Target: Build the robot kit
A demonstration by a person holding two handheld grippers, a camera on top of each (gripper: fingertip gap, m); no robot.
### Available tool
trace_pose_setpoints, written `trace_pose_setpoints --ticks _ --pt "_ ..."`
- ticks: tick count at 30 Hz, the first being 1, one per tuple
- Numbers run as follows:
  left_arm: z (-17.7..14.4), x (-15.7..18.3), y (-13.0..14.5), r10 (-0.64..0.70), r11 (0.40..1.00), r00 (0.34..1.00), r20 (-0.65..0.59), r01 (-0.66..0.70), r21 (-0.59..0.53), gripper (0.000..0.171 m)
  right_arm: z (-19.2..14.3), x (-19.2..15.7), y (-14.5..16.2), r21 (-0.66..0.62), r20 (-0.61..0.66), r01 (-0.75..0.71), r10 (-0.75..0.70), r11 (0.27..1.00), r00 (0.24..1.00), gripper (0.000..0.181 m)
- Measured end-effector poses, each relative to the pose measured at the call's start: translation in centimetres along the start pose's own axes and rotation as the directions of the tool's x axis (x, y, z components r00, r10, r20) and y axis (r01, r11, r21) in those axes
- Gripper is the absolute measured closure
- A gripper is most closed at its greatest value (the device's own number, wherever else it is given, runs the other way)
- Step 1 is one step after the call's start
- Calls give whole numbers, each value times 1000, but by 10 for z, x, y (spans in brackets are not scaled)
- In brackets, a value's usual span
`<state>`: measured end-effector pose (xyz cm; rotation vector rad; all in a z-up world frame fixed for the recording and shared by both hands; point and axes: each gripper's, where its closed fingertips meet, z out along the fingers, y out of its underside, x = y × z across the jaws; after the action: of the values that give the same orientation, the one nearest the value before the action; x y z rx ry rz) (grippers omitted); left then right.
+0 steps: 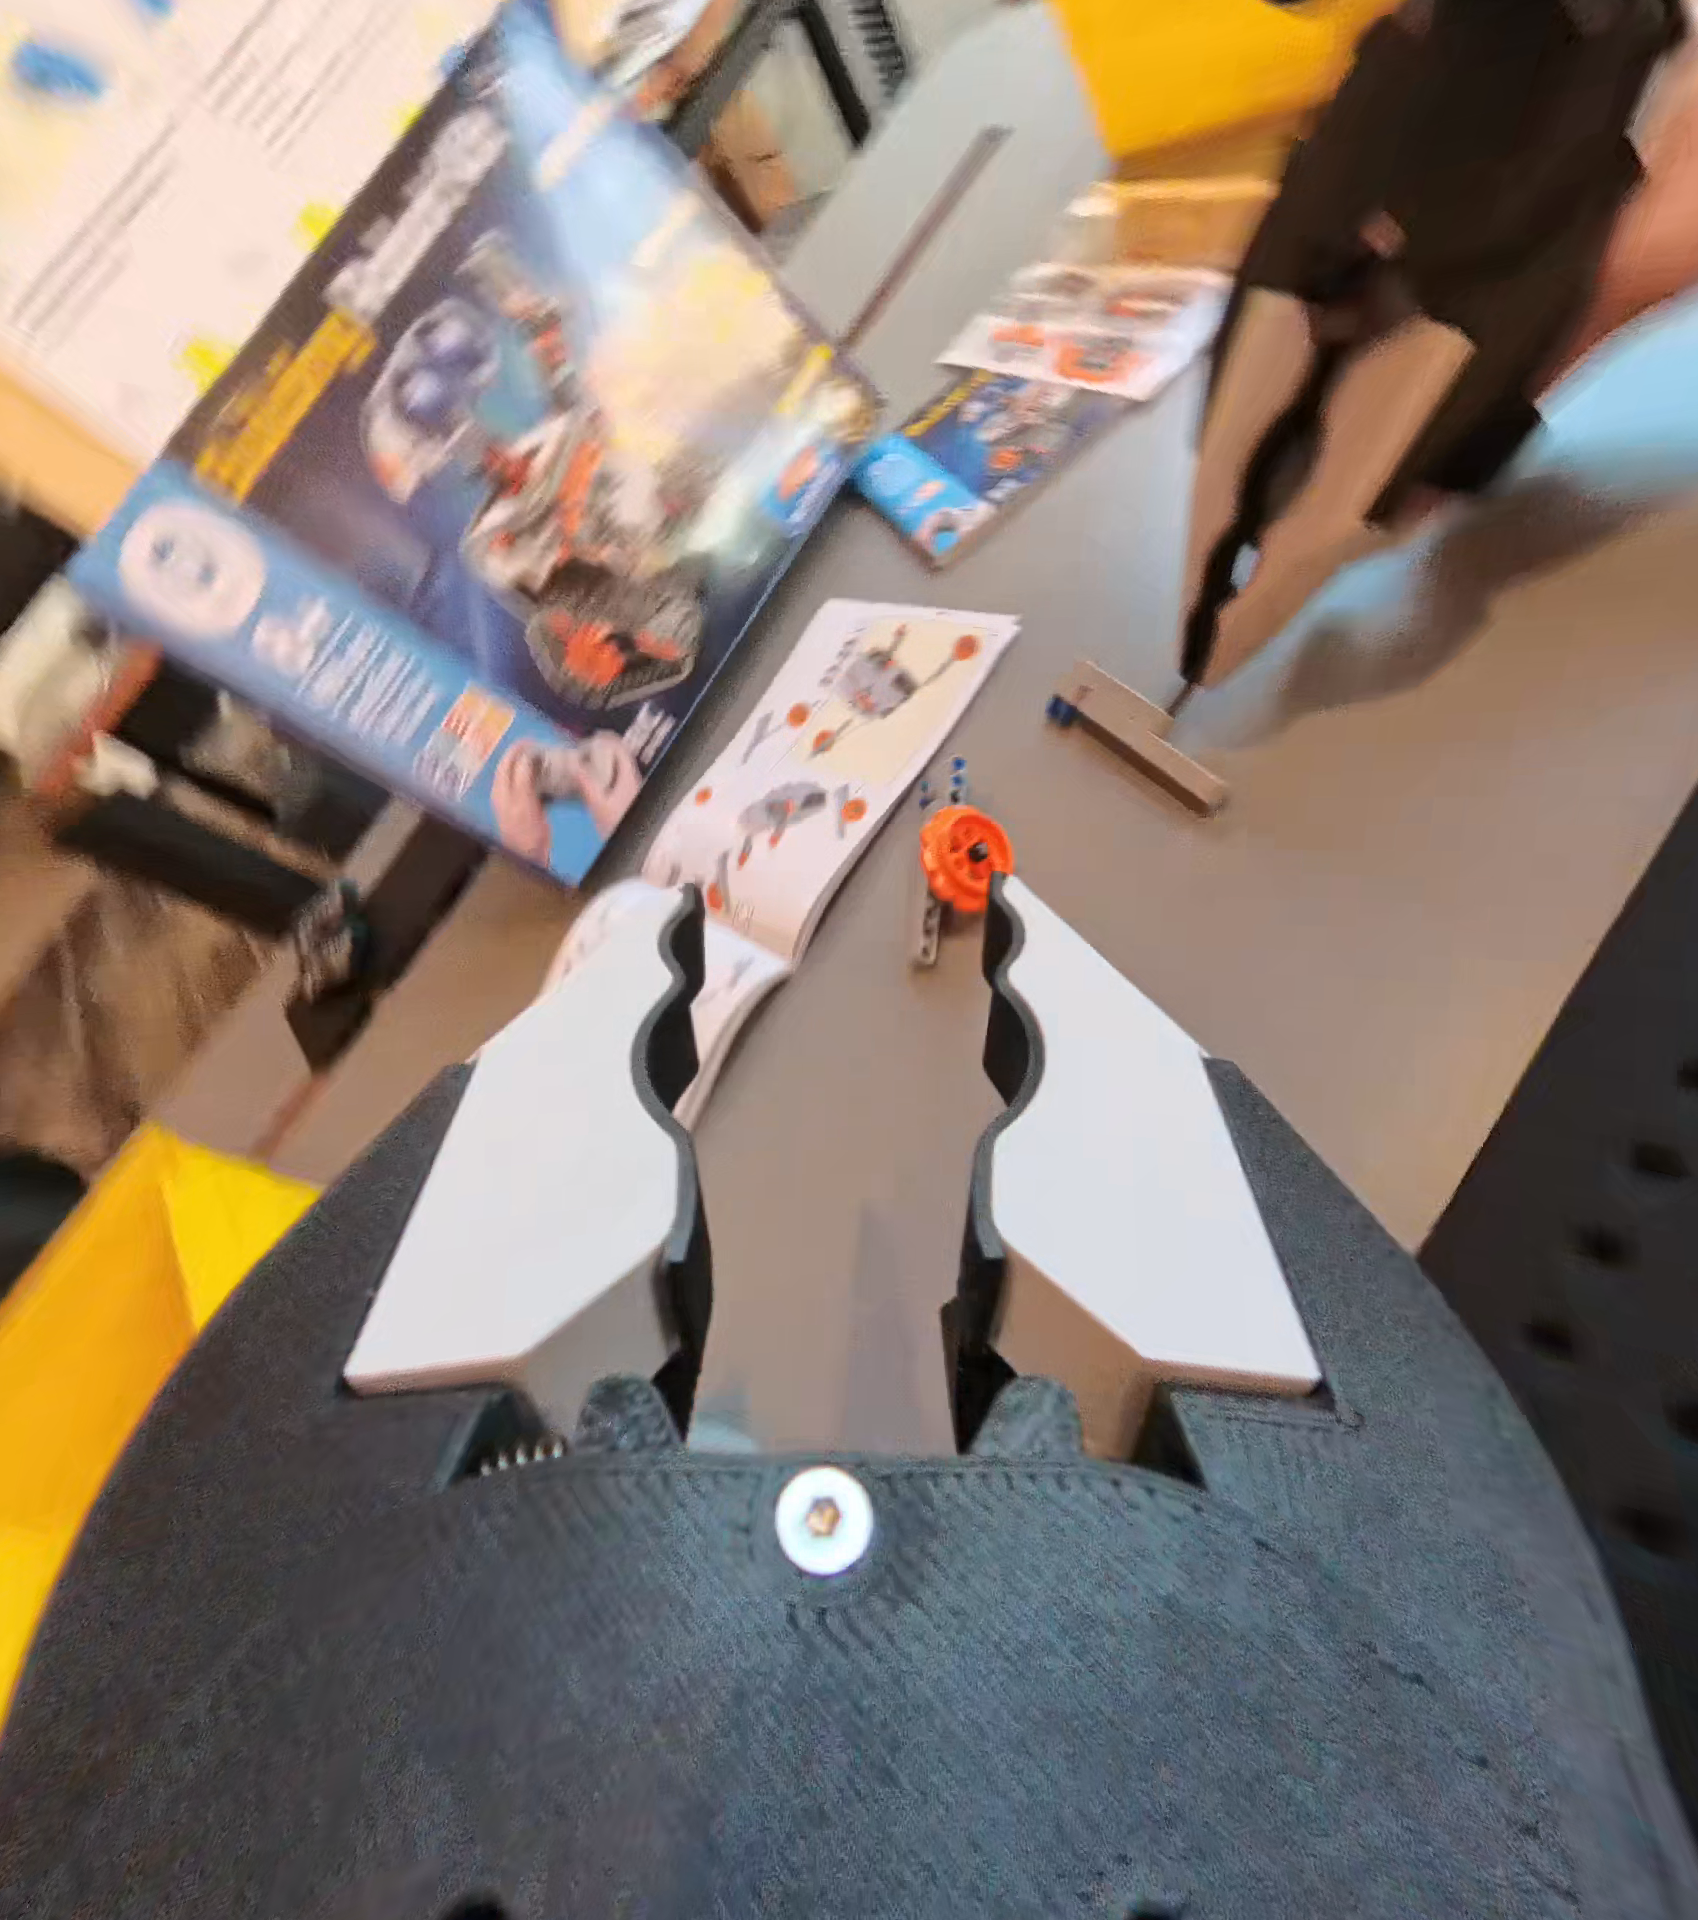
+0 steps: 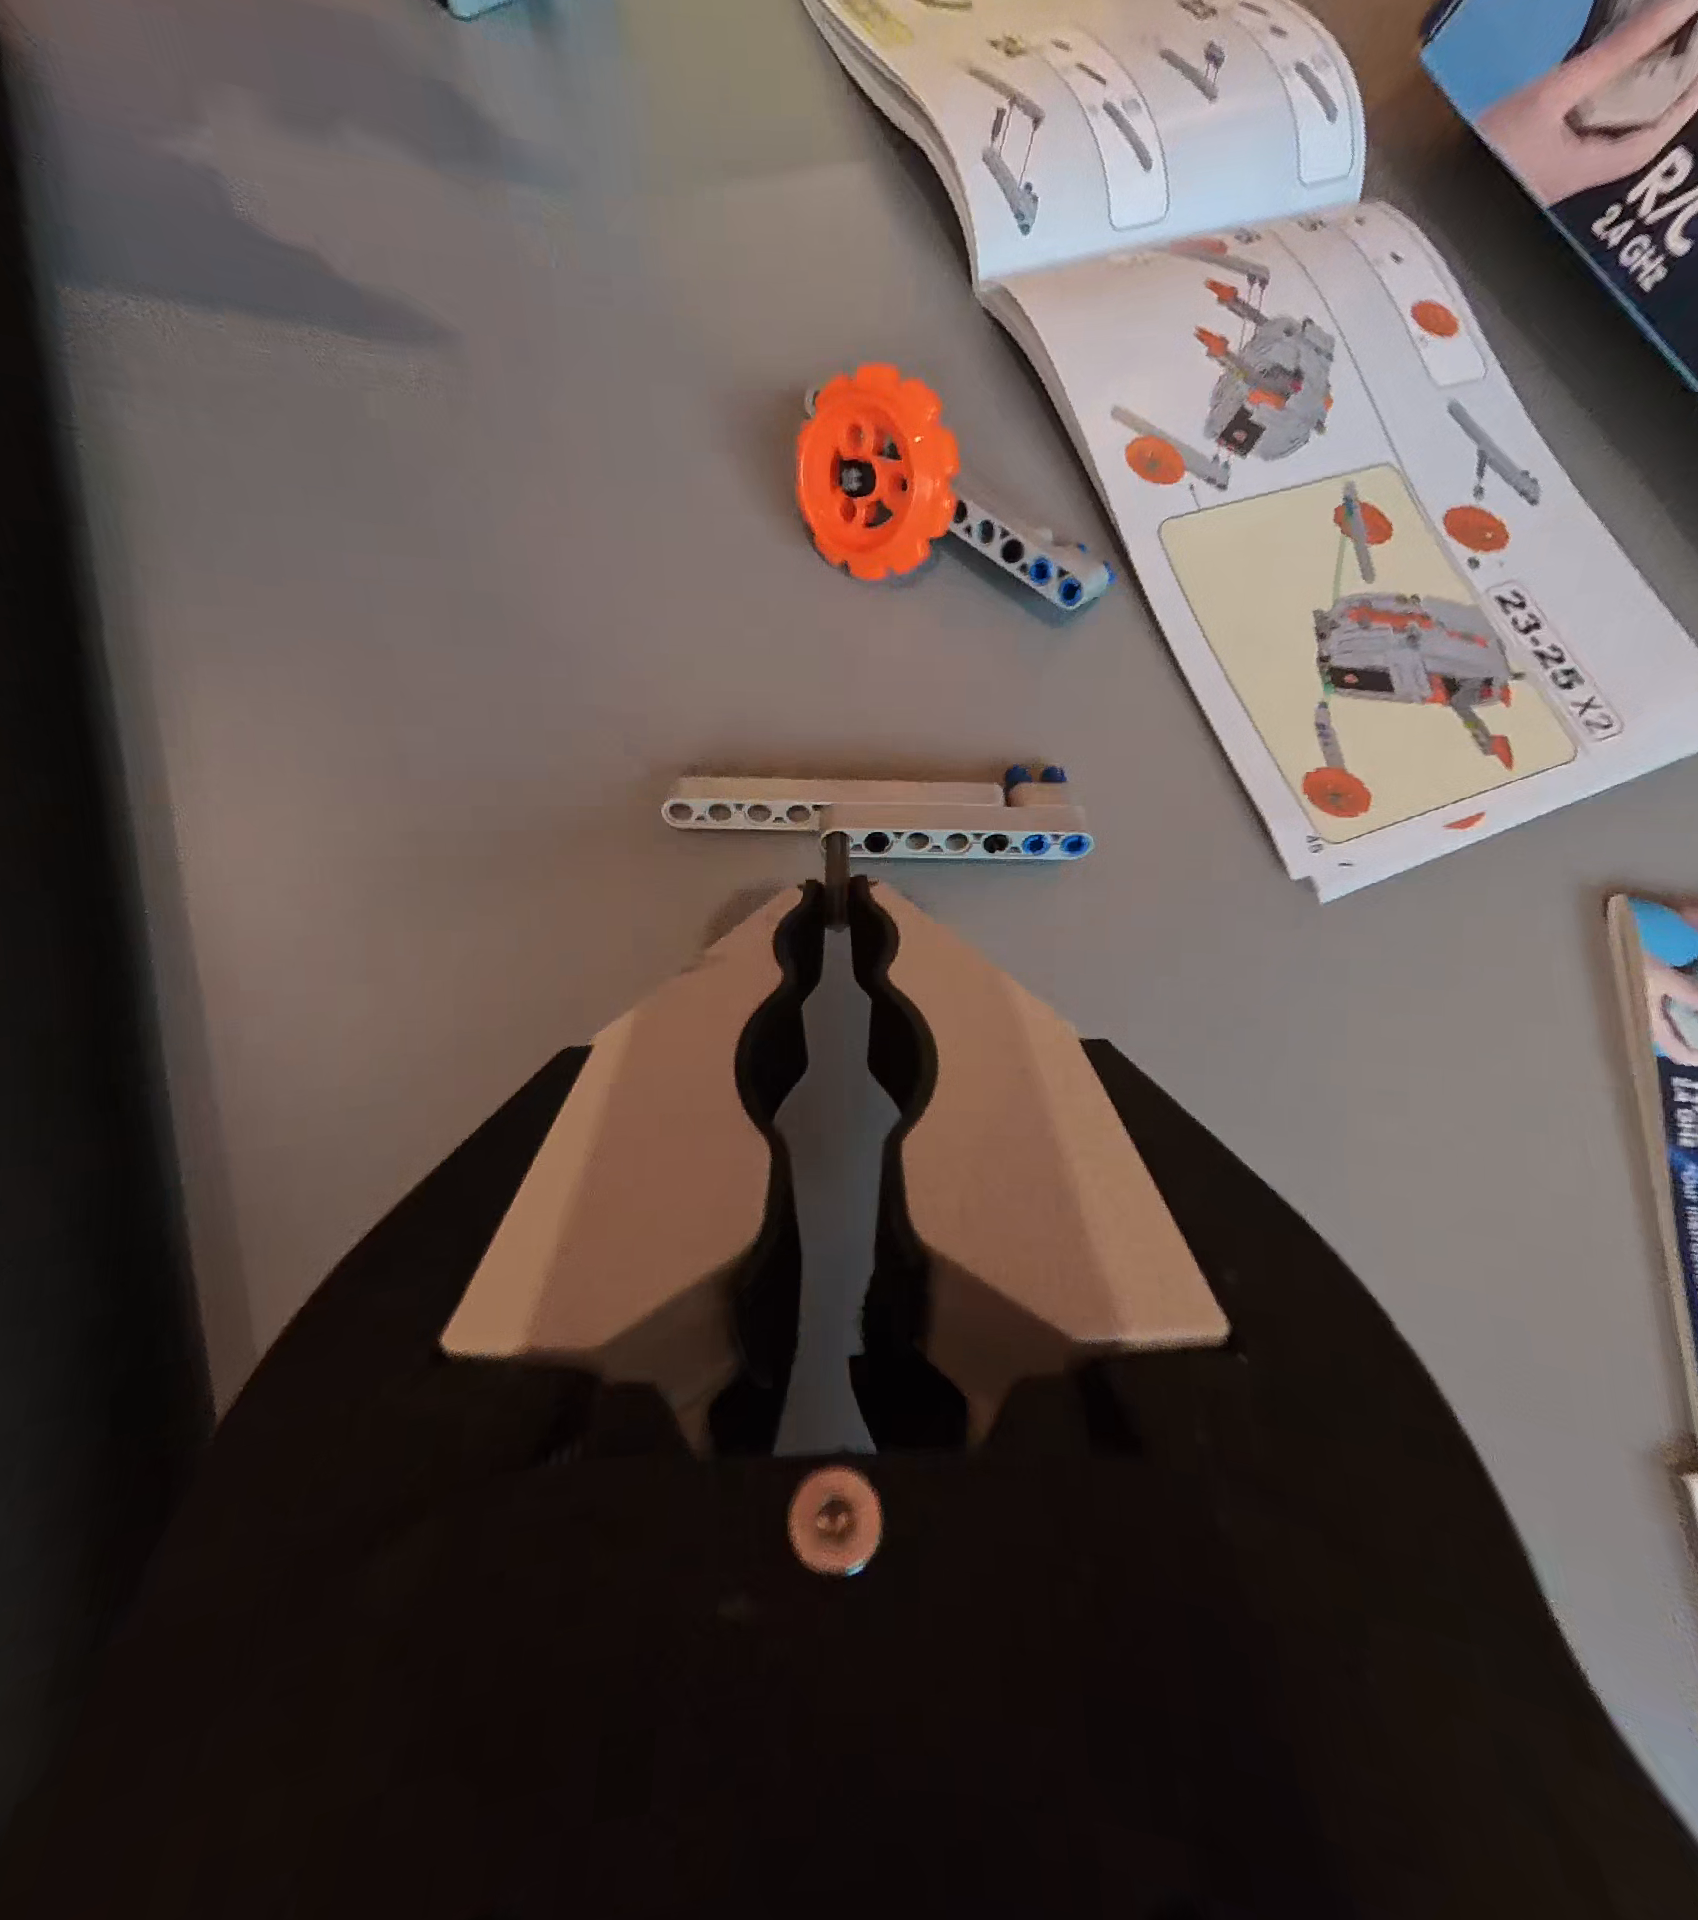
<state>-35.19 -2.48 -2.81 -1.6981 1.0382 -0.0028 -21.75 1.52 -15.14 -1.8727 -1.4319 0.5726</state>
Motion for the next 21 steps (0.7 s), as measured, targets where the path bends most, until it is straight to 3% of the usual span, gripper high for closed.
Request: trace_pose_setpoints --ticks 3,7,10,15,17,21 --pt "-37 -35 17 -292 956 952 96 289 46 118 12 -11 2 -49 22 -31 32 998 999 178" --pt "-89 -83 44 -508 861 834 217 480 169 121 18 -21 0 -47 64 -44 47 998 997 170" --pt "-124 -114 59 -570 819 775 272 514 254 122 15 -21 1 -44 78 -67 70 997 994 158" --pt "-158 -159 96 -556 830 715 424 503 241 118 3 -17 -18 72 109 -112 104 991 989 157" --pt "-158 -172 106 -580 813 711 398 538 223 121 -1 -9 -26 134 82 -115 104 984 991 157" --pt "-143 -190 98 -661 747 730 174 619 242 134 -6 16 -30 197 -42 -78 88 977 995 158"
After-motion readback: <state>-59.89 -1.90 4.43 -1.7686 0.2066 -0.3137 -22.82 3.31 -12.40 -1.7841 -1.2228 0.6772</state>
